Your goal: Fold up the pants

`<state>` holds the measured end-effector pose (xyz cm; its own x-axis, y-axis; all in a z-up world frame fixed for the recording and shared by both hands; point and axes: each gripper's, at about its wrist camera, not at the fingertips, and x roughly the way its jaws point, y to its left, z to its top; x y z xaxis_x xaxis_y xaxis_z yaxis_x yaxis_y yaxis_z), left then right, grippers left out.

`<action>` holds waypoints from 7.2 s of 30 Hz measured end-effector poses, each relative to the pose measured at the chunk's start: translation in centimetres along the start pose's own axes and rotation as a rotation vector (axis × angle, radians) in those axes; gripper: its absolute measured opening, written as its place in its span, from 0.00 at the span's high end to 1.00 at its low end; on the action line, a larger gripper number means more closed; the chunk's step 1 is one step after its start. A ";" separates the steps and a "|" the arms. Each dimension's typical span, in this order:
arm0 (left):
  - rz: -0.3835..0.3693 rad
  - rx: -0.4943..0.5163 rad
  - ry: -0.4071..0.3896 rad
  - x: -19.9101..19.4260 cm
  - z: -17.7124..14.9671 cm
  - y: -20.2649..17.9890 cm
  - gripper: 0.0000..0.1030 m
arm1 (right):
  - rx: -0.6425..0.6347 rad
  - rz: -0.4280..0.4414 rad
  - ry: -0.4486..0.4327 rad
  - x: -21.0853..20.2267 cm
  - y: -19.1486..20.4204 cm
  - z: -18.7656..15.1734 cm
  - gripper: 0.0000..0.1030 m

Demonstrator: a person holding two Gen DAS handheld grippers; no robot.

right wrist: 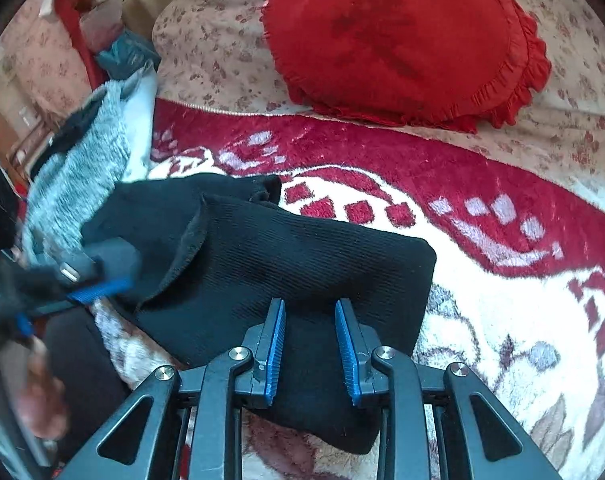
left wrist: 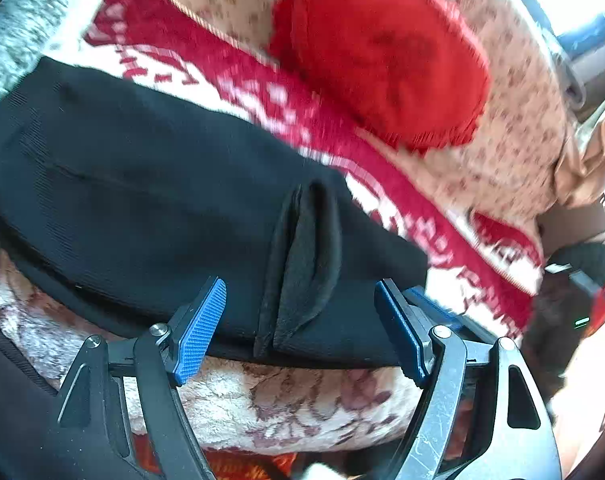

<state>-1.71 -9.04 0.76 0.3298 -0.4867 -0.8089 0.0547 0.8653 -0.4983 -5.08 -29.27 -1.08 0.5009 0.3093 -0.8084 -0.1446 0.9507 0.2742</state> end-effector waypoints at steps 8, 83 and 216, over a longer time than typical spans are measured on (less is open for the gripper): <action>0.024 0.125 0.032 2.4 0.4 -2.8 0.86 | 0.065 0.011 -0.033 -2.7 -1.9 0.0 0.75; 0.263 -0.148 -0.203 -7.8 -0.2 11.0 0.28 | -0.297 0.158 0.043 5.7 14.5 6.2 0.63; 0.309 0.311 -0.157 0.4 -2.8 -2.5 0.30 | -0.087 -0.022 0.095 -2.5 1.9 -3.3 0.73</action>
<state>-4.32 -11.79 0.81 0.5122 -0.1971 -0.8359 0.2035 0.9735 -0.1048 -9.39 -28.12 -0.24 0.4227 0.2849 -0.8603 -0.2096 0.9543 0.2130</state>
